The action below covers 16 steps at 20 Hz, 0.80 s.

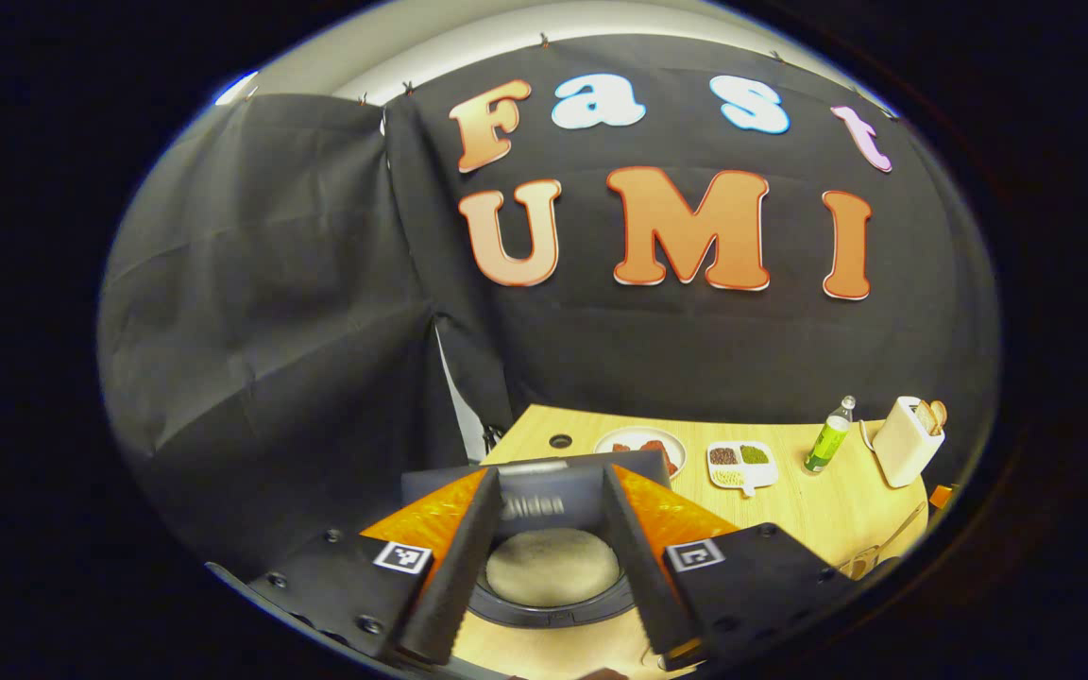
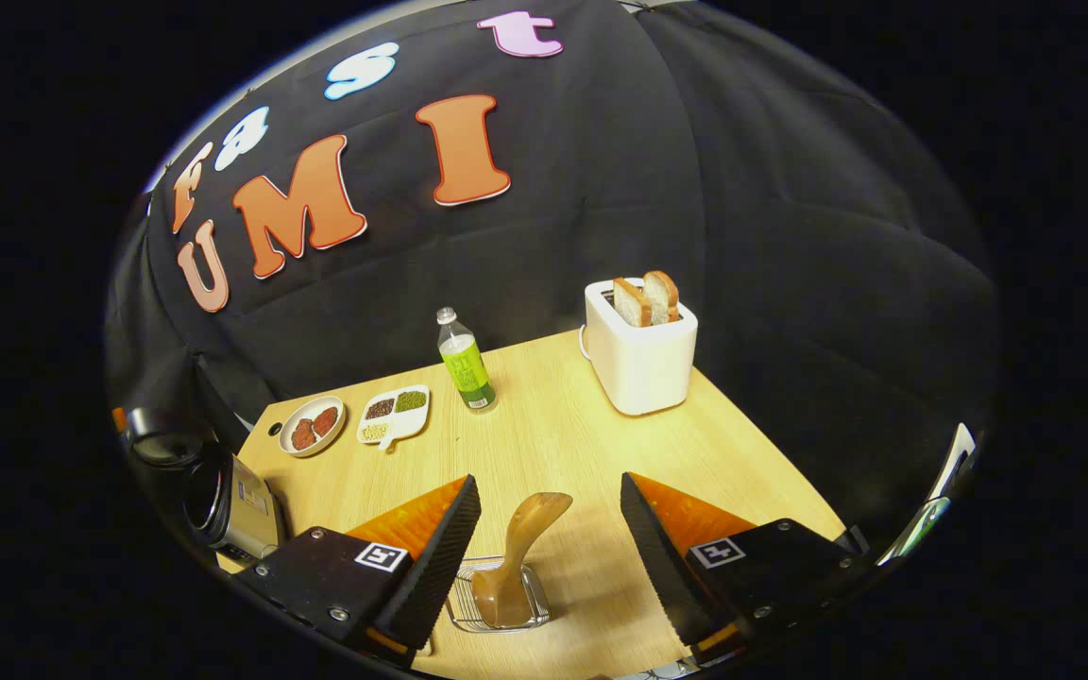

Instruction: Close the left gripper, press the button to open the rice cooker; take a wooden spoon from the chopstick holder with the right hand, scoop a spoonful of rice and pour it into the rice cooker, then put the wooden spoon back into the chopstick holder.

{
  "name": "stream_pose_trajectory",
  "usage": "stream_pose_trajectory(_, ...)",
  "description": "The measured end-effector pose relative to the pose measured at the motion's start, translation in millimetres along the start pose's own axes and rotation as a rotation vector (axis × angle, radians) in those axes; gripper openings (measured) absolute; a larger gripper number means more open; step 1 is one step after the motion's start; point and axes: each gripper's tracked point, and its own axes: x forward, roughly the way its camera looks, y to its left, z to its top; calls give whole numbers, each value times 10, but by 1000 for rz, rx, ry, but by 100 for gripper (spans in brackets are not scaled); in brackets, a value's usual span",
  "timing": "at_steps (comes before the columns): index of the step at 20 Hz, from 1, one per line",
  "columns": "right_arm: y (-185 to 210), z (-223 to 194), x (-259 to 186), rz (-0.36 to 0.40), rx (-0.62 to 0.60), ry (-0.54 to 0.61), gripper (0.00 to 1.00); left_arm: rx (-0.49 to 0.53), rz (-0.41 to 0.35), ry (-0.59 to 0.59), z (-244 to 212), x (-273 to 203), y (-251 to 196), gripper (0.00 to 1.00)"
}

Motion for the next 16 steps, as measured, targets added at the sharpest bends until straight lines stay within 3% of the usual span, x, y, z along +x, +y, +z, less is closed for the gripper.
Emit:
stream_pose_trajectory(1,1,-55,47,9,7,21,93,-1,4,-10,24,-55,-36,84)
stream_pose_trajectory(2,16,-124,89,25,15,44,92,1,10,-20,9,-96,-54,84)
stream_pose_trajectory(3,52,-188,142,44,24,67,91,7,19,-30,16,-147,-60,94)
stream_pose_trajectory(7,96,-440,337,89,38,149,87,29,70,-64,40,-378,-58,94)
stream_pose_trajectory(8,116,-494,380,103,47,168,86,24,78,-67,23,-451,-54,90)
stream_pose_trajectory(11,193,-656,500,157,64,230,70,-39,83,-23,-209,-541,-131,94)
stream_pose_trajectory(13,239,-729,581,183,70,254,58,-37,117,0,-312,-629,-80,89)
stream_pose_trajectory(16,301,-852,661,206,97,287,47,-14,133,-13,-298,-709,-61,94)
